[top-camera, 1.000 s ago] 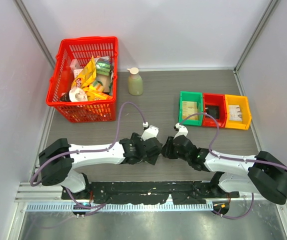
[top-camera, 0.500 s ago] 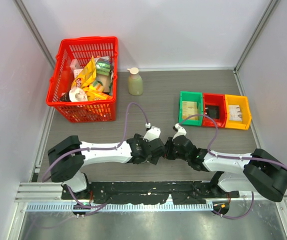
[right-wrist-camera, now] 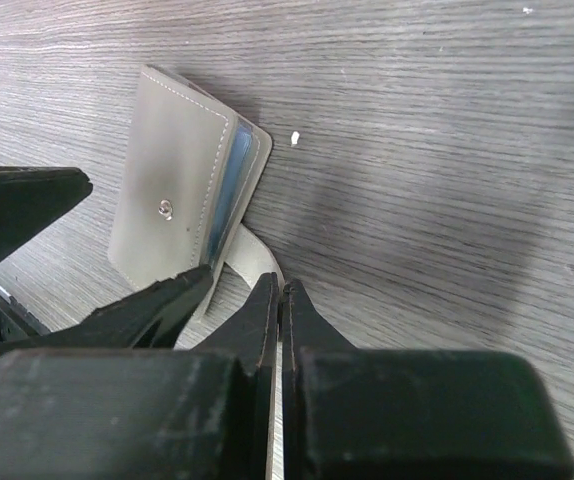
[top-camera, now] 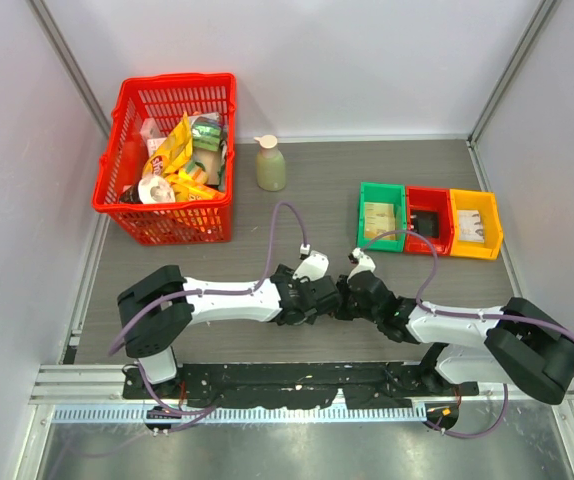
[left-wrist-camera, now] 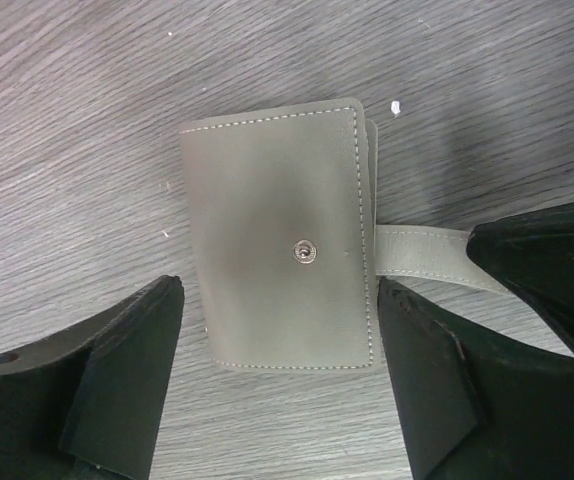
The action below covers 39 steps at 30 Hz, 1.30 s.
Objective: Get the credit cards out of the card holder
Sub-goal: Open the card holder at the center of the board.
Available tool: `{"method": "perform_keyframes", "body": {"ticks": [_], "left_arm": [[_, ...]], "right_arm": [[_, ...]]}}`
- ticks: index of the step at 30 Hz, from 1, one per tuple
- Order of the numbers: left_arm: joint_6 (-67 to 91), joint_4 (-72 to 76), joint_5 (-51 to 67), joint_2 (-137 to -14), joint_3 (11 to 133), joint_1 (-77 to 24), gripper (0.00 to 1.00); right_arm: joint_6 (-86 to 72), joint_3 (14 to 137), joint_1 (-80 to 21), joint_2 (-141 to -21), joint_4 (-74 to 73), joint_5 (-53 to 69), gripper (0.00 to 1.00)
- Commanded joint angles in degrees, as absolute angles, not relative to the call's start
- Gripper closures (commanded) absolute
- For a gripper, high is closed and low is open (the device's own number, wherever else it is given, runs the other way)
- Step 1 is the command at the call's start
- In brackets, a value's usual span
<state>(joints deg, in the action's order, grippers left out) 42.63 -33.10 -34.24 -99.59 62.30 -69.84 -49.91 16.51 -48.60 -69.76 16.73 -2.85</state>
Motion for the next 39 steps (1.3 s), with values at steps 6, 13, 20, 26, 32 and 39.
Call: {"method": "perform_keyframes", "body": {"ticks": [6, 13, 20, 26, 32, 39], "left_arm": [[42.1, -37.3, -40.7, -97.5, 63.9, -70.0, 0.42], [41.5, -36.0, -39.4, -91.1, 60.9, -66.5, 0.59], [40.3, -33.4, -36.2, -89.1, 57.4, -61.1, 0.82], [43.4, -29.9, -30.8, -88.5, 51.5, -58.7, 0.95], [49.8, -24.1, -25.4, -85.1, 44.3, -58.4, 0.99], [54.5, -18.8, -22.7, -83.1, 39.7, -58.4, 1.00]], "right_arm": [[-49.3, 15.8, -47.9, -67.9, 17.8, -2.7, 0.99], [-47.4, 16.4, -47.2, -65.8, 14.2, -2.3, 0.99], [-45.8, 16.7, -45.8, -65.0, 12.2, -0.9, 0.99], [-43.9, 17.8, -43.0, -65.4, 9.3, 1.7, 0.99], [-40.3, 19.9, -41.2, -65.8, 6.7, 3.3, 0.99], [-35.8, 24.8, -41.1, -67.2, 1.9, 4.2, 0.83]]}}
